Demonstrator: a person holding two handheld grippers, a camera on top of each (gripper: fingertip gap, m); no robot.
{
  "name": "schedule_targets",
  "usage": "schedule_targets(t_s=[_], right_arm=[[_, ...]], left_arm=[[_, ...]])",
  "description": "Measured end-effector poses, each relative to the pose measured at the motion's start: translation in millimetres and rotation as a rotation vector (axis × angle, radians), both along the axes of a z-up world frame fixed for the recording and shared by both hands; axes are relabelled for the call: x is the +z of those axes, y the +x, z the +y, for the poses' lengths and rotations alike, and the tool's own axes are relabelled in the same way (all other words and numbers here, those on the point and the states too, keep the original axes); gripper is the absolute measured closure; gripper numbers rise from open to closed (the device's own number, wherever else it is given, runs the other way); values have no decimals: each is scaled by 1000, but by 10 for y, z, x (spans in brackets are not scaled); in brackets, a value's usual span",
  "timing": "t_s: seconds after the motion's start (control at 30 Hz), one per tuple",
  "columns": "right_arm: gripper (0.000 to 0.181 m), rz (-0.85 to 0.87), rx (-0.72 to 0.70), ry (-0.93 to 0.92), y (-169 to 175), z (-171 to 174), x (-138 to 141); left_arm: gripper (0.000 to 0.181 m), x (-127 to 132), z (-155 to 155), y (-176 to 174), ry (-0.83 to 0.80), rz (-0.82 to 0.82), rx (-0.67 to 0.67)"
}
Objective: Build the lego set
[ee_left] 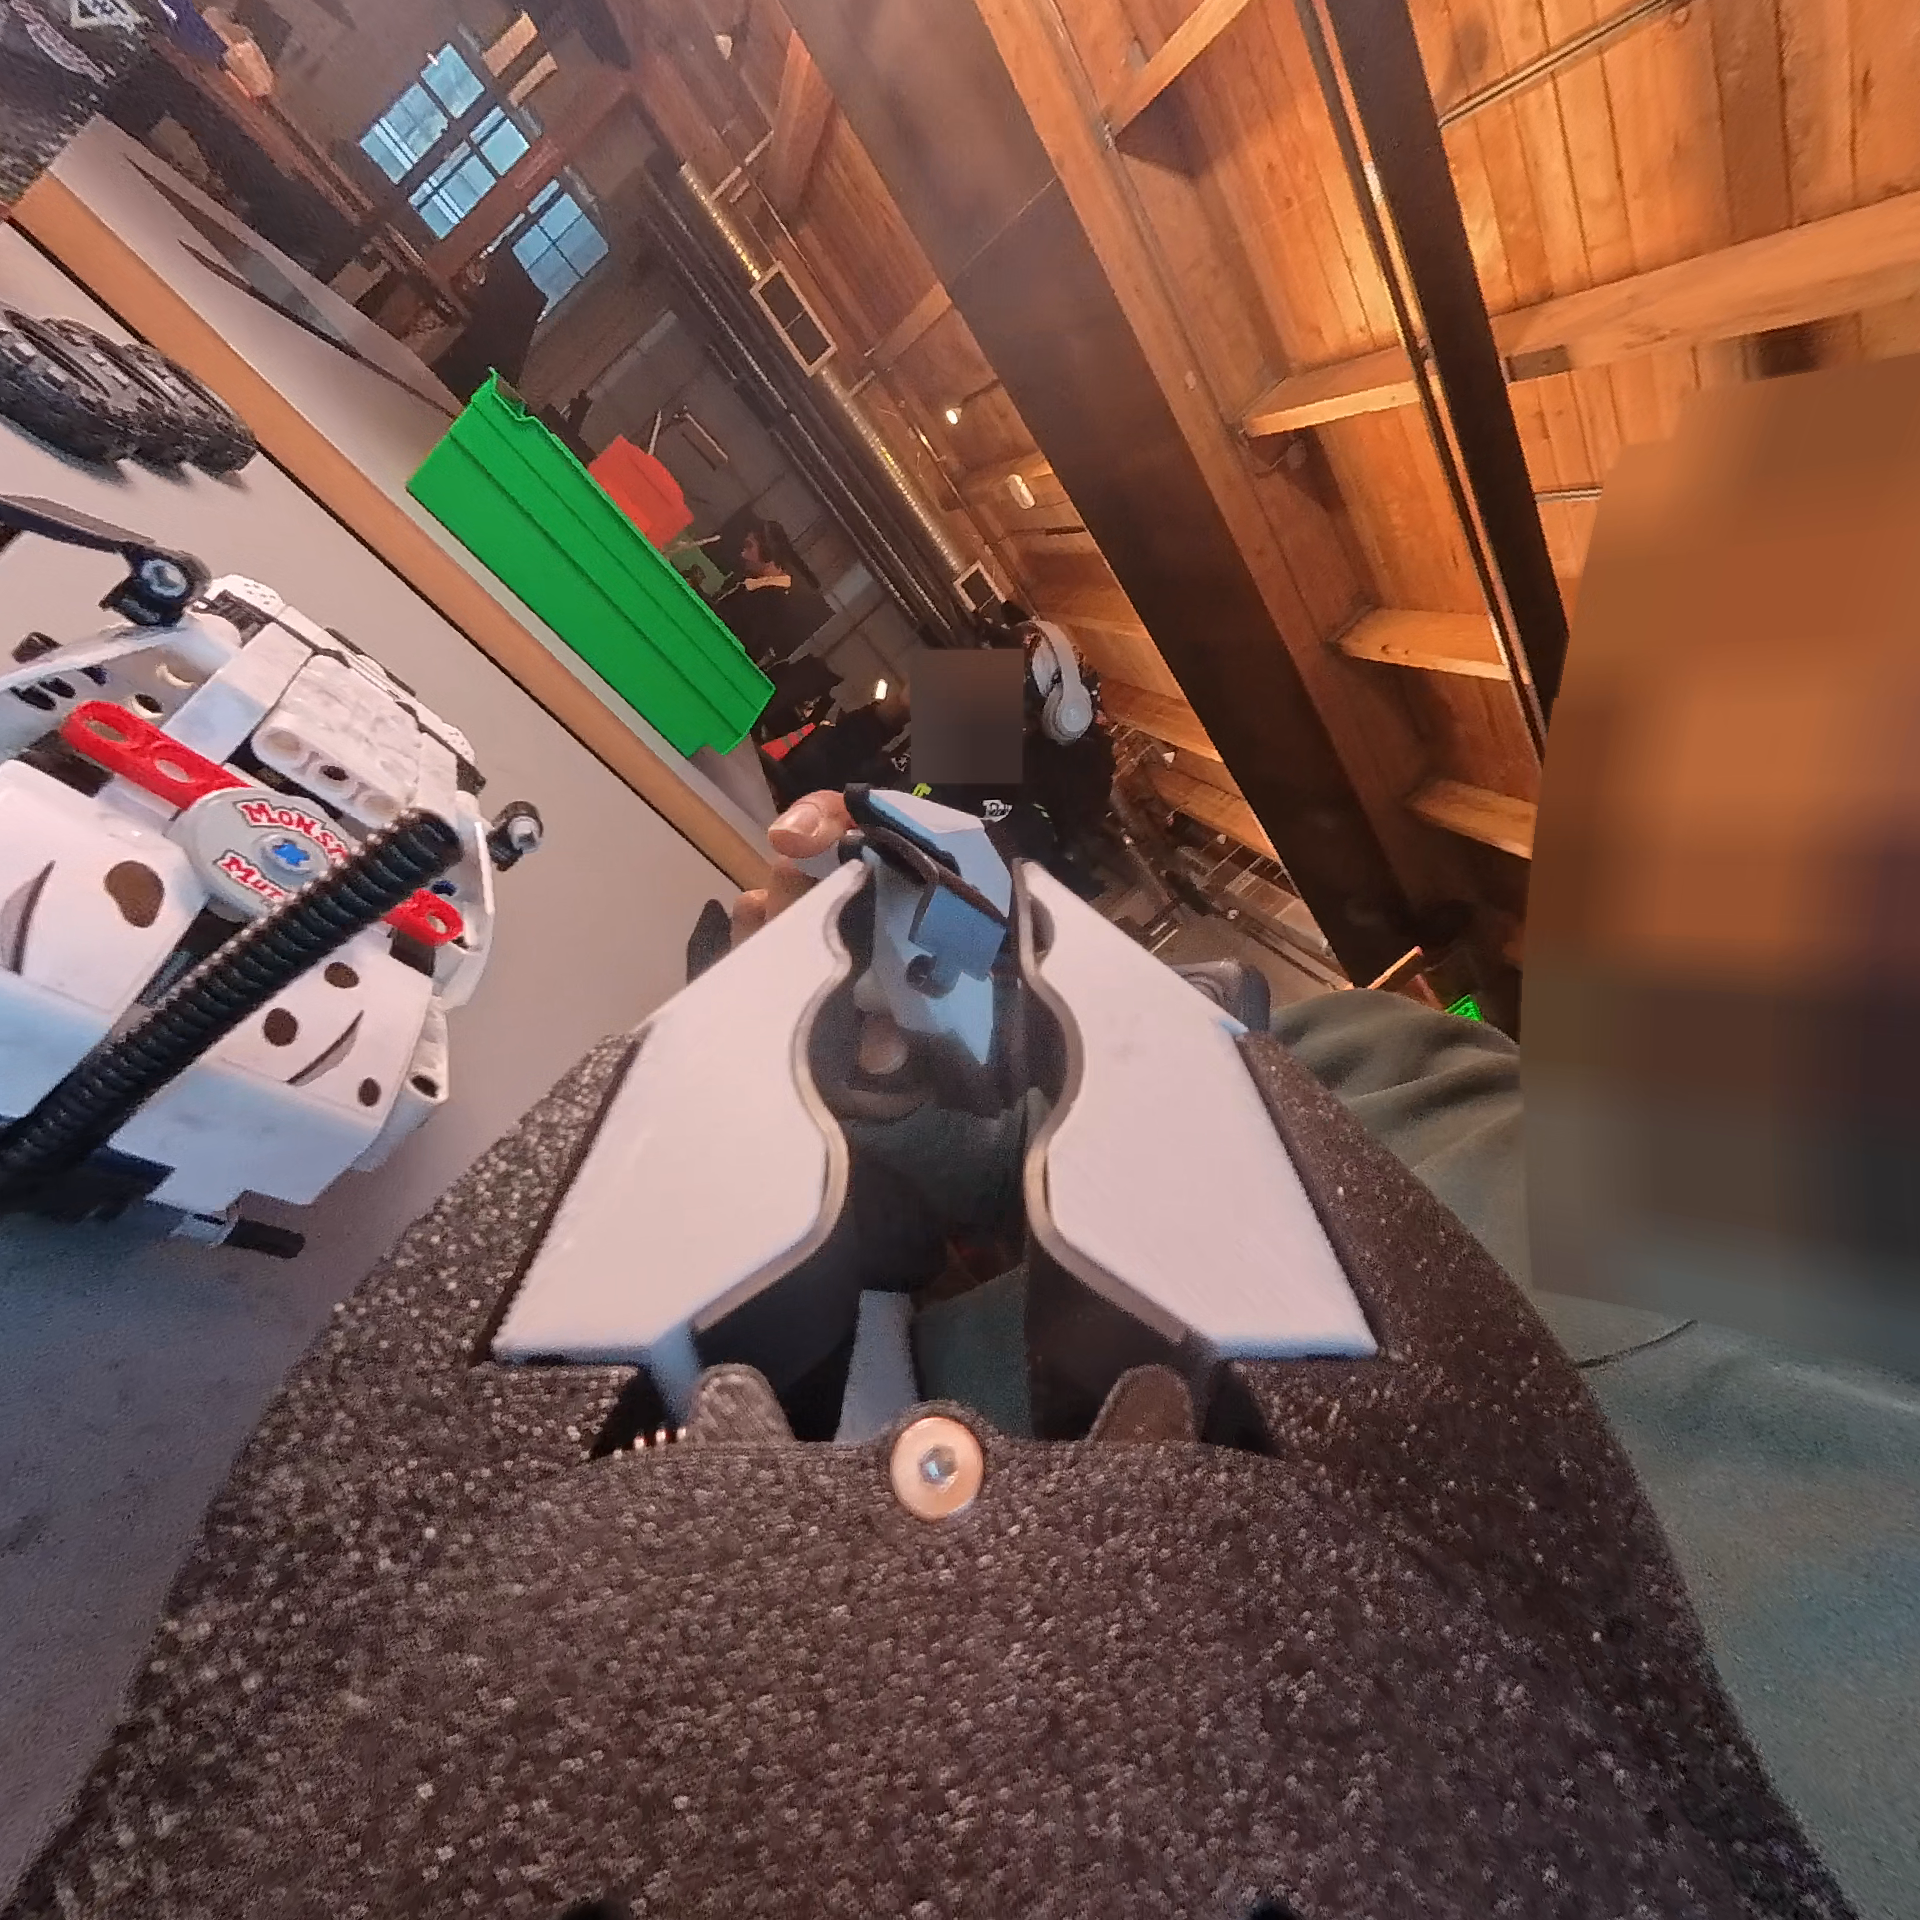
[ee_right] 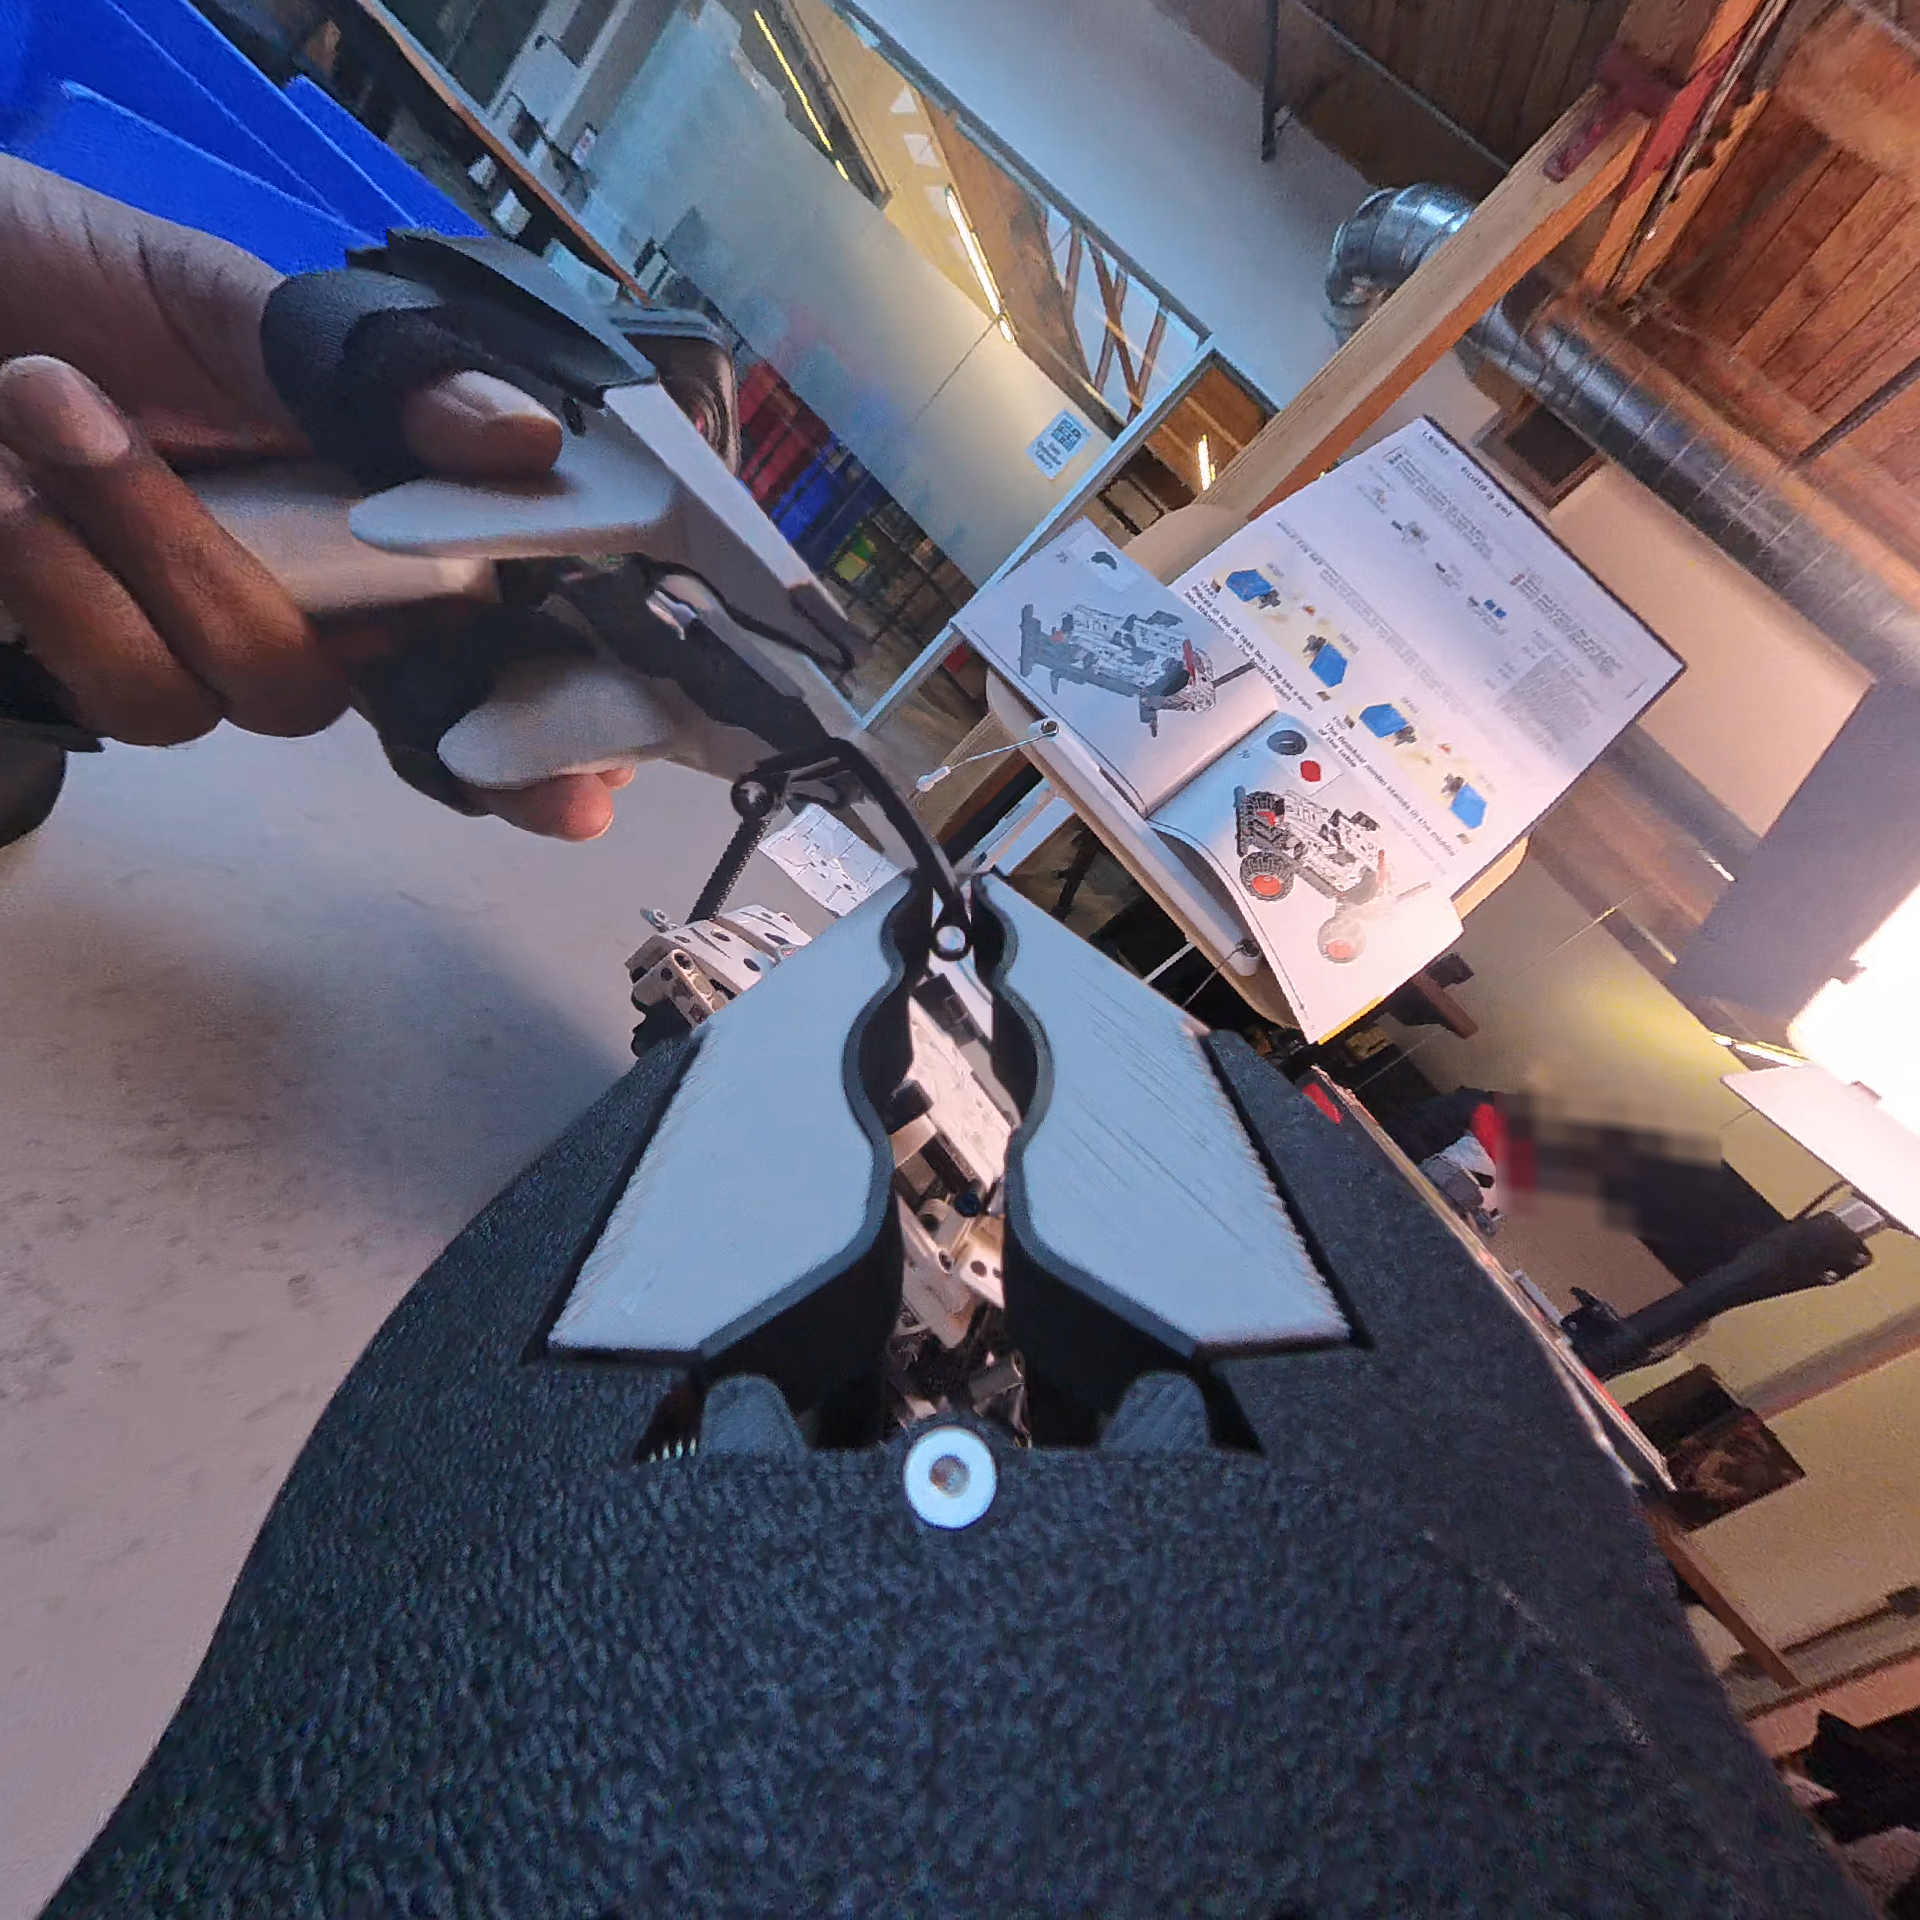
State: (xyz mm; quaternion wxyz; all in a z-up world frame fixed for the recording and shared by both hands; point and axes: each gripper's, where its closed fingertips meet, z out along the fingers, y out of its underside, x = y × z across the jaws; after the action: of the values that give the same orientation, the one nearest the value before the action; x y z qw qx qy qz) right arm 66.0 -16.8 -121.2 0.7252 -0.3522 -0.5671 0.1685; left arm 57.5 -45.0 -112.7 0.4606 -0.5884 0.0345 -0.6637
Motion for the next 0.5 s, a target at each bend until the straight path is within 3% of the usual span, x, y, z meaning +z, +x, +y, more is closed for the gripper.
schedule_targets(t_s=[0.13, 0.27, 0.5], right_arm=[[176, -9, -12, 37, -24, -14, -23], [176, -18, -11, 70, -35, -54, -48], [176, -2, -44, 53, 3, 34, -37]], left_arm=[[153, 30, -7, 51, -17, -51, -29], [181, 2, -10, 39, -20, -55, -31], [181, -130, 49, 2, -56, 34, 23]])
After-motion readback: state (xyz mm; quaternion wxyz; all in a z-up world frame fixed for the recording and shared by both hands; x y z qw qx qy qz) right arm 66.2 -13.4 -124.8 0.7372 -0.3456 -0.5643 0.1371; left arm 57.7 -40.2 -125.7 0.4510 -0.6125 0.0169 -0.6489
